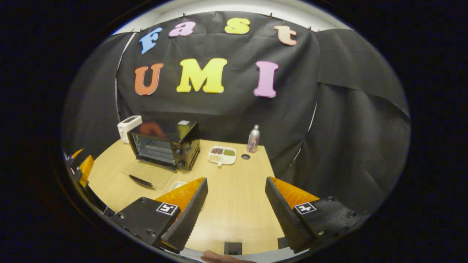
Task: Open the electric oven with the left hand, put the food in, and close the electric oven.
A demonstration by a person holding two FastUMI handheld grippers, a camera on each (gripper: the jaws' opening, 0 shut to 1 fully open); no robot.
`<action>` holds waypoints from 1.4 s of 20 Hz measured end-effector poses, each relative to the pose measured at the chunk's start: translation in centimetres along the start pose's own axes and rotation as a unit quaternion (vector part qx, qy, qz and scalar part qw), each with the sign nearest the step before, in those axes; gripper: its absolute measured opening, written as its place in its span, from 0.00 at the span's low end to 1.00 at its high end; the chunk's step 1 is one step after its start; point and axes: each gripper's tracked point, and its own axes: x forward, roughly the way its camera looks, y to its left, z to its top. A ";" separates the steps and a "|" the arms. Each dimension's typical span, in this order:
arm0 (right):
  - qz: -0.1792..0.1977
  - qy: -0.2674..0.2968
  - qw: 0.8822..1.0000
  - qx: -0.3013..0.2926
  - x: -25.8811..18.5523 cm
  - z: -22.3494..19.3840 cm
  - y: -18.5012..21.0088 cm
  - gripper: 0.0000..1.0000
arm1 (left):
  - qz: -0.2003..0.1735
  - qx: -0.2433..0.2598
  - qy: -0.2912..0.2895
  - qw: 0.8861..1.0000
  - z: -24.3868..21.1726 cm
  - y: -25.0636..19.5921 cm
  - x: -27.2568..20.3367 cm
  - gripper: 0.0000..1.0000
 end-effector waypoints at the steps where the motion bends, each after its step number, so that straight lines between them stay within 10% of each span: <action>1: 0.012 0.026 1.000 -0.003 1.4 -1.0 0.5 0.97 | 0.002 -0.002 -0.005 1.000 0.9 0.2 -0.9 0.96; 11: 0.046 0.222 0.973 0.051 15.6 -9.0 3.0 0.97 | 0.022 0.010 -0.024 0.999 3.5 0.6 -4.7 0.96; 19: 0.120 0.333 0.928 0.117 23.3 -14.2 7.5 0.86 | -0.005 -0.003 -0.013 1.000 3.1 -0.1 -4.5 0.96; 25: 0.213 0.394 0.887 0.117 23.8 -16.1 11.9 0.57 | 0.007 -0.016 0.000 1.000 2.3 0.4 -3.4 0.96; 28: 0.224 0.394 0.884 0.116 24.4 -16.4 11.5 0.02 | 0.003 -0.023 0.010 1.000 1.6 0.0 -2.8 0.96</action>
